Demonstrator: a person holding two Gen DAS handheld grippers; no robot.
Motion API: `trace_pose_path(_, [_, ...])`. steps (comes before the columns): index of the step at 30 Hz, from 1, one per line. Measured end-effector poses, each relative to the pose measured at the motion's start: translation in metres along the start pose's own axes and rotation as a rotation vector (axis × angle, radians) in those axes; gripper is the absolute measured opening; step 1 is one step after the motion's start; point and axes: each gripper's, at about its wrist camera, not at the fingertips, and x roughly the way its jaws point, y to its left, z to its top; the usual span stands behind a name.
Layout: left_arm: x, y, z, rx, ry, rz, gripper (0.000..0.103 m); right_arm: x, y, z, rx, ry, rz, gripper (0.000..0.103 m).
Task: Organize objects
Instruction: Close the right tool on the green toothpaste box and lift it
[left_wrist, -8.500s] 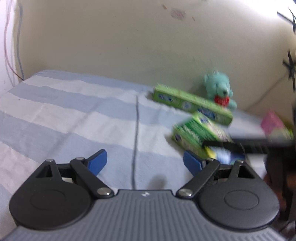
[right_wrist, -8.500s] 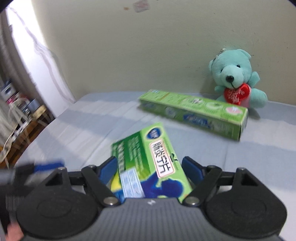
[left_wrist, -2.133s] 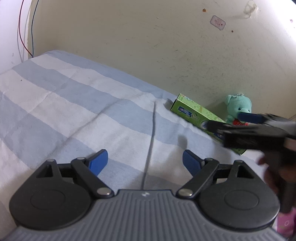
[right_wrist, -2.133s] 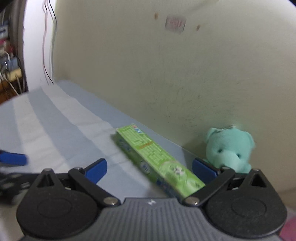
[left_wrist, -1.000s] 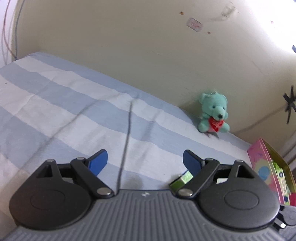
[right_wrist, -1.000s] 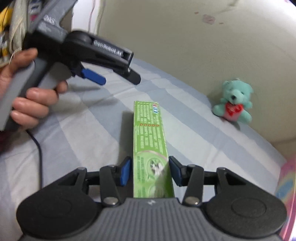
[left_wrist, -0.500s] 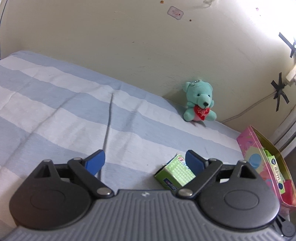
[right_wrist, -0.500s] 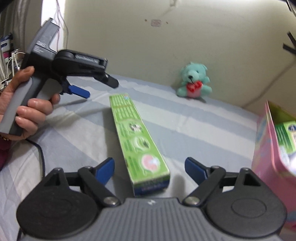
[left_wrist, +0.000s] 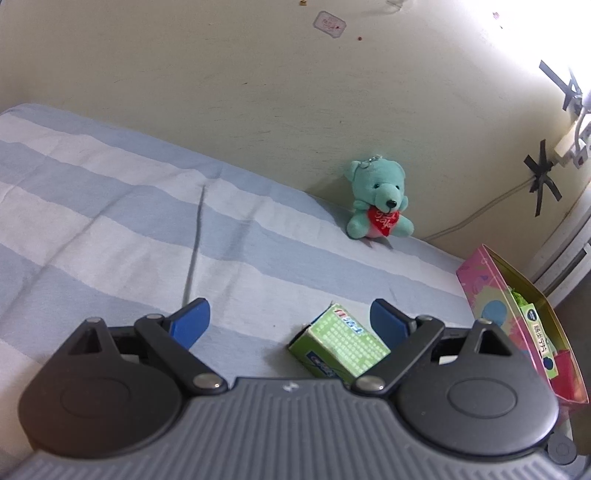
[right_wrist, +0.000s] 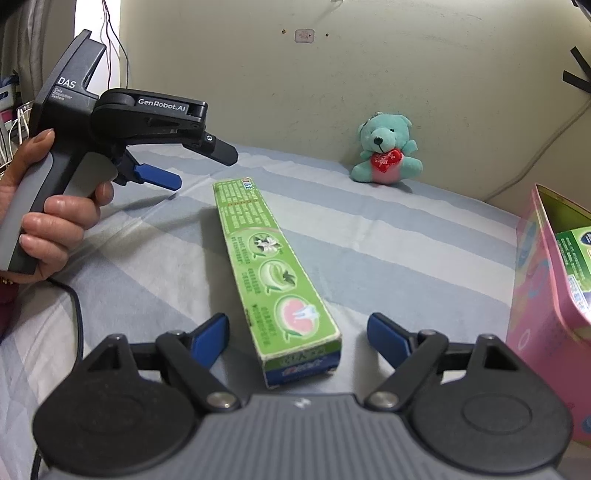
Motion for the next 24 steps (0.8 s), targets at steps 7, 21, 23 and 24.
trace_pose_path(7, [0.000, -0.002, 0.000, 0.012, 0.005, -0.022, 0.095, -0.003, 0.005, -0.001, 0.000, -0.019, 0.015, 0.059])
trace_pose_path(21, [0.006, -0.009, -0.004, 0.045, 0.028, -0.047, 0.095, -0.007, 0.007, -0.002, -0.009, -0.027, 0.012, 0.057])
trace_pose_path(23, [0.007, -0.010, -0.004, 0.055, 0.034, -0.053, 0.095, -0.008, 0.007, -0.002, -0.008, -0.027, 0.009, 0.058])
trace_pose_path(24, [0.007, -0.011, -0.005, 0.059, 0.036, -0.056, 0.095, -0.008, 0.007, -0.002, -0.008, -0.027, 0.008, 0.058])
